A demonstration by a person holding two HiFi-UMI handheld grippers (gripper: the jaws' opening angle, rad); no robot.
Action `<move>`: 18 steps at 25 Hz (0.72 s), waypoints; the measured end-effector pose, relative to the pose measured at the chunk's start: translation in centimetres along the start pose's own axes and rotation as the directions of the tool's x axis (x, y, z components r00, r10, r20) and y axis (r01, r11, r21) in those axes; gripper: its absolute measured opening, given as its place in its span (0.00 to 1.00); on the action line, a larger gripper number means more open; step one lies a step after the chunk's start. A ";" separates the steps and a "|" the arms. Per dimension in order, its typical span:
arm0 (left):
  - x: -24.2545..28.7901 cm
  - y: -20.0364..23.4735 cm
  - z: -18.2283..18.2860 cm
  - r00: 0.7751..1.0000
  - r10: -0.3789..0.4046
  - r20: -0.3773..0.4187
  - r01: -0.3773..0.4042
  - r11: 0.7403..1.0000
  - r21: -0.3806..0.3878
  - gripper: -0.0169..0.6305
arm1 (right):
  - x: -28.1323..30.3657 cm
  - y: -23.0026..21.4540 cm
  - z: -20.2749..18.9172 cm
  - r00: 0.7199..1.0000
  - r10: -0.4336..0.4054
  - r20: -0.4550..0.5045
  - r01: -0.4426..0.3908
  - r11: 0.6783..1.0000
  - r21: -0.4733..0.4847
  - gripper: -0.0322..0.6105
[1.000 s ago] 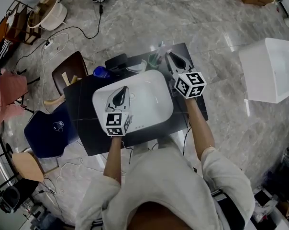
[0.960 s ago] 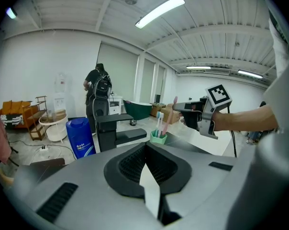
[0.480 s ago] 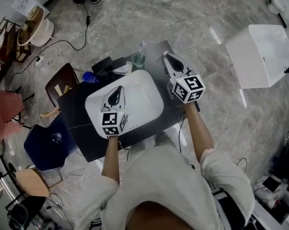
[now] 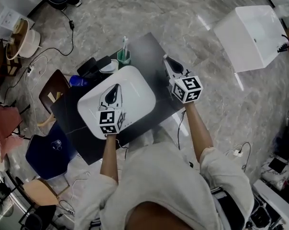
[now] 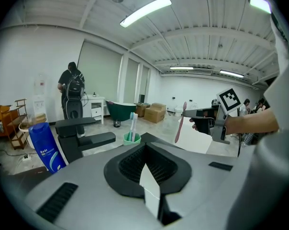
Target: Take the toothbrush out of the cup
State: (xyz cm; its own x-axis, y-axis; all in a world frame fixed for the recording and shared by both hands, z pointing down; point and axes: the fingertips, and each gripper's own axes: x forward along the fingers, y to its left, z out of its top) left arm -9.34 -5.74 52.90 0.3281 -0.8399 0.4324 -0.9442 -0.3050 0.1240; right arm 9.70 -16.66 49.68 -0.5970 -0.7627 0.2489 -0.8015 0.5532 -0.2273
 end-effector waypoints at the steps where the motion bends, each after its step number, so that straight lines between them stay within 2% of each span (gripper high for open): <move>1: 0.1 -0.3 -0.1 1.000 -0.006 -0.004 0.006 1.000 0.003 0.06 | -0.3 -0.3 -0.4 1.000 -0.008 -0.009 0.008 1.000 -0.002 0.10; 5: 0.3 -0.9 -0.3 1.000 -0.020 -0.011 0.020 1.000 0.004 0.06 | -0.9 -0.9 -1.8 0.998 -0.034 -0.050 0.032 0.999 -0.041 0.10; 9: 0.4 -0.8 -0.7 1.000 -0.018 -0.019 0.018 1.000 -0.002 0.06 | -0.7 -1.1 -3.9 0.990 -0.058 -0.126 0.040 0.989 -0.145 0.10; 12: 0.4 -0.6 -0.9 1.000 -0.014 -0.021 0.013 1.000 -0.008 0.06 | -0.7 -1.3 -5.4 0.978 -0.108 -0.180 0.057 0.961 -0.271 0.10; 14: 0.5 -0.4 -1.1 1.000 -0.010 -0.022 0.009 1.000 -0.010 0.06 | -0.6 -1.1 -6.2 0.967 -0.148 -0.208 0.052 0.911 -0.409 0.10; 18: 0.5 -0.1 -1.3 1.000 -0.002 -0.024 0.002 1.000 -0.015 0.06 | 0.3 0.2 -7.7 0.950 -0.177 -0.257 -0.038 0.751 -0.659 0.10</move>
State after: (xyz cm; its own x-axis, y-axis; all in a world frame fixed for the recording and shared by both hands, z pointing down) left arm -9.16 -5.55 54.21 0.3294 -0.8280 0.4538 -0.9440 -0.2997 0.1383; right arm 9.09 -14.21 56.92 -0.4349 -0.7364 0.5182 -0.6028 0.6656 0.4400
